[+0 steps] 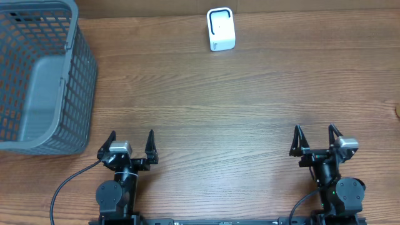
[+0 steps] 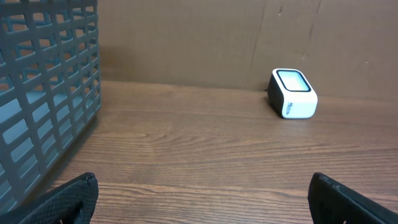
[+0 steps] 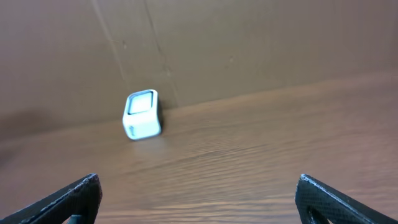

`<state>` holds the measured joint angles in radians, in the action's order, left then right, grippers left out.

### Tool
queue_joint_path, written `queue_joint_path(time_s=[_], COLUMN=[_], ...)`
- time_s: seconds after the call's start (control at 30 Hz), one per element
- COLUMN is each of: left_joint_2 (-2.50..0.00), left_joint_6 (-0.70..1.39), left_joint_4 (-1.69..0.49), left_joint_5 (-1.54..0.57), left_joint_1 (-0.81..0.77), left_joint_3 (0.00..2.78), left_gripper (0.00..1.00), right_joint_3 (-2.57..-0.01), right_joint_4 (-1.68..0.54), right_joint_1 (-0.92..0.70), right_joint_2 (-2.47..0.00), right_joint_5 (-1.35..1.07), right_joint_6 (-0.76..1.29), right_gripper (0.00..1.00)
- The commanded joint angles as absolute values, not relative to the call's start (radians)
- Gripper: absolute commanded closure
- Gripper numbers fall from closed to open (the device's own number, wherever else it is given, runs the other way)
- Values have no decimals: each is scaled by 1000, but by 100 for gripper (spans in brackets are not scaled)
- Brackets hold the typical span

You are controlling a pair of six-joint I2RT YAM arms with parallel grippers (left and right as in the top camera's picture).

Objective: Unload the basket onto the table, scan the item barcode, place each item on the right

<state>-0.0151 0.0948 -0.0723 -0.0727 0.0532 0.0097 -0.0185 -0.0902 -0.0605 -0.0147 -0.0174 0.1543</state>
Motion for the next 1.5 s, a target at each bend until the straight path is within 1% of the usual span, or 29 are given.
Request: queue_joint_path(time_s=[0.0, 1.47], left_joint_2=[-4, -4], left_joint_6=[93, 93], left_joint_4=[-74, -74], left_joint_5=[-67, -67], left_joint_1=[58, 58], left_joint_3=[5, 5], left_gripper=[0, 0], right_joint_3=[-8, -8], right_joint_4=[-88, -85], right_joint_1=[-66, -66], right_joint_2=[-3, -3], right_joint_5=[2, -1], right_joint_6=[-60, -76], right_gripper=[0, 0])
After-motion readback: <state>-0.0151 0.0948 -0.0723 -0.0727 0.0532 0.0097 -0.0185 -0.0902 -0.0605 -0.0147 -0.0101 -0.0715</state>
